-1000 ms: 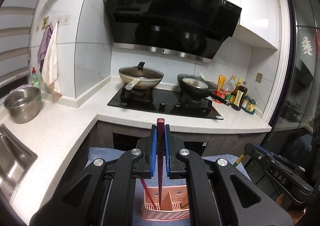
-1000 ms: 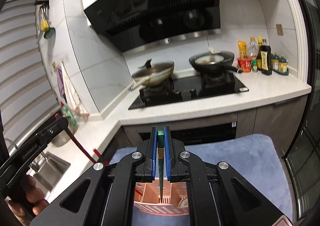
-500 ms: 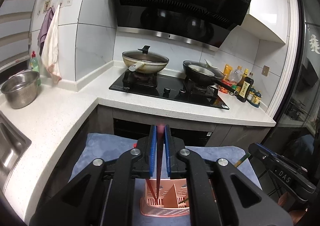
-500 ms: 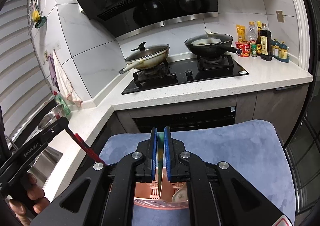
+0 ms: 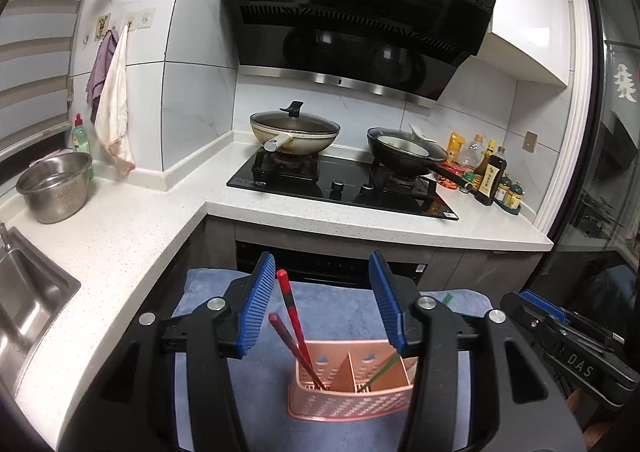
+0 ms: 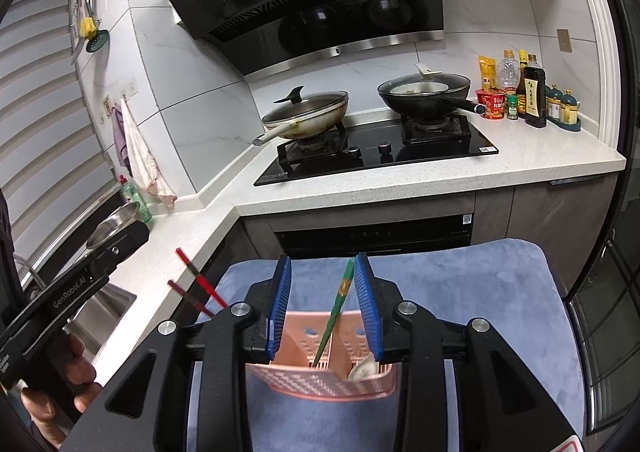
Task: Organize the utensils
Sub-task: 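Open both tools to drop the chopsticks into the holder, then move both tools back over the remaining chopsticks on the mat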
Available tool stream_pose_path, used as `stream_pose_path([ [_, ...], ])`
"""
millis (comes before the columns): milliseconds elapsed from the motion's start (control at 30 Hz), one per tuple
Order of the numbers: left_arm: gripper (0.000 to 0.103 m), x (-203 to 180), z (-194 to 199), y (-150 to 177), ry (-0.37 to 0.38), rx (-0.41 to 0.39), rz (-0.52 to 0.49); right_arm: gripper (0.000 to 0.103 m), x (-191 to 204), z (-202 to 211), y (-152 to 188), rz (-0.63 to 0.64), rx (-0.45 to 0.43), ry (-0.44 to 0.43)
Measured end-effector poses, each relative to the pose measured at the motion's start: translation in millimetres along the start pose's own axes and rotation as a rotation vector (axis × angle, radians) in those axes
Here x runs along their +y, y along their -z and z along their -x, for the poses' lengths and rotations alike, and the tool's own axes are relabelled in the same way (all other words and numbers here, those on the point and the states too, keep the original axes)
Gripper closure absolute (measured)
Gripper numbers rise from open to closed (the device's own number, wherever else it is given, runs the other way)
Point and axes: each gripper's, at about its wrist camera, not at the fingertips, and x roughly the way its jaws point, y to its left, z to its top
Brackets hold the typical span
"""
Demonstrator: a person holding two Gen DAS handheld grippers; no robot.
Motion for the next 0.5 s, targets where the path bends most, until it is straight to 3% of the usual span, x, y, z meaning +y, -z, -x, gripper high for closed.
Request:
stream_pose_path([
  [167, 0.056, -4.2, 20.6, 10.4, -0.005, 0.013, -0.019, 0.070, 3.9, 22.8, 16.0, 0.024, 0.014, 0.004],
  [500, 0.056, -8.9, 64.2, 60.0, -0.021, 0.090, -0.037, 0.065, 11.8, 77.5, 79.8, 0.108, 0.065, 0.047],
])
